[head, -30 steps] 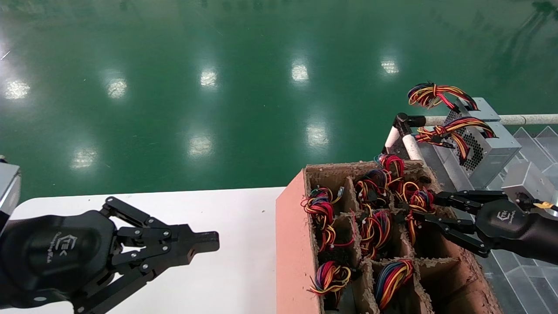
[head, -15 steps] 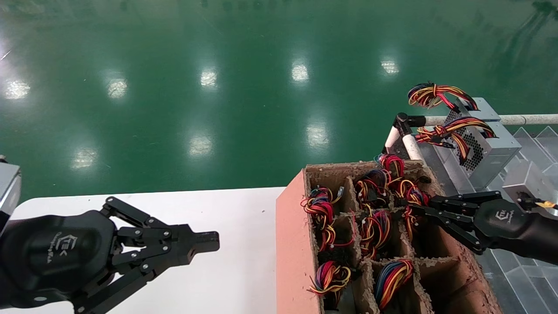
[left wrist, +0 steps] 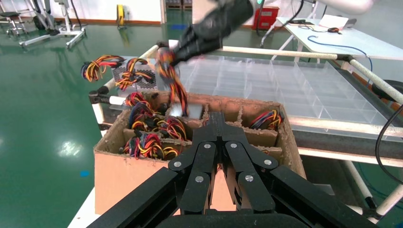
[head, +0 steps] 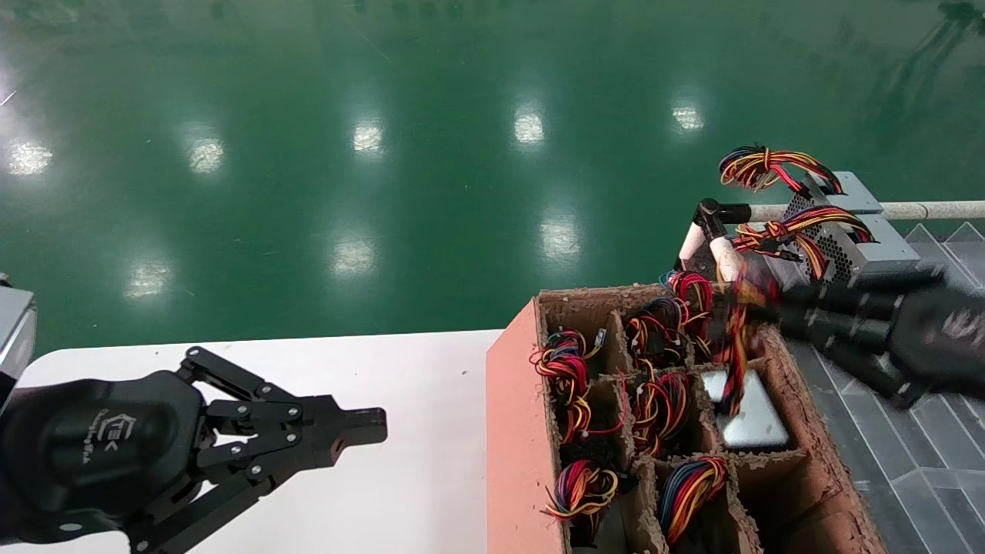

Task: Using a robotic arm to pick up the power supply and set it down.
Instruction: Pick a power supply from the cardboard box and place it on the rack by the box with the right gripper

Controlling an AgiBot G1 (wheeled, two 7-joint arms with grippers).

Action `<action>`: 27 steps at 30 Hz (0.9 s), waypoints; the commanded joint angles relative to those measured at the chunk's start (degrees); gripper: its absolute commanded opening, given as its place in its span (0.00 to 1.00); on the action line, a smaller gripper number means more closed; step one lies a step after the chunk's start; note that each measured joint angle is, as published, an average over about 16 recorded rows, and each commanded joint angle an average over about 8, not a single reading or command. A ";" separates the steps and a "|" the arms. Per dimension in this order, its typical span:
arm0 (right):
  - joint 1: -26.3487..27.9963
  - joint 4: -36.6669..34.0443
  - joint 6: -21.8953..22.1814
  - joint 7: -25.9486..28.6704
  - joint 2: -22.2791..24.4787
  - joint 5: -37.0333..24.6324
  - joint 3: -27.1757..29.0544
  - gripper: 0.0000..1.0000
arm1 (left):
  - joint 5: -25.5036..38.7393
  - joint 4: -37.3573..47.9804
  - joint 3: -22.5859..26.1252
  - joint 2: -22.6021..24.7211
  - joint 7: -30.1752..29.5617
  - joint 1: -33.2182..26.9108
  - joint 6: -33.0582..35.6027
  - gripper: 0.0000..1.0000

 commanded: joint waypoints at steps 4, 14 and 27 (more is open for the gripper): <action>0.54 4.54 2.92 -0.19 2.46 2.45 3.39 0.00 | -0.01 0.00 0.01 0.00 0.00 0.00 0.00 0.00; 5.11 4.37 10.82 -3.14 0.48 2.71 7.05 0.00 | -0.02 0.00 0.03 -0.01 0.01 -0.01 -0.01 0.00; 23.68 -17.81 9.41 -8.44 -13.95 -4.49 -0.29 0.00 | -0.03 0.00 0.05 -0.02 0.03 -0.01 -0.02 0.00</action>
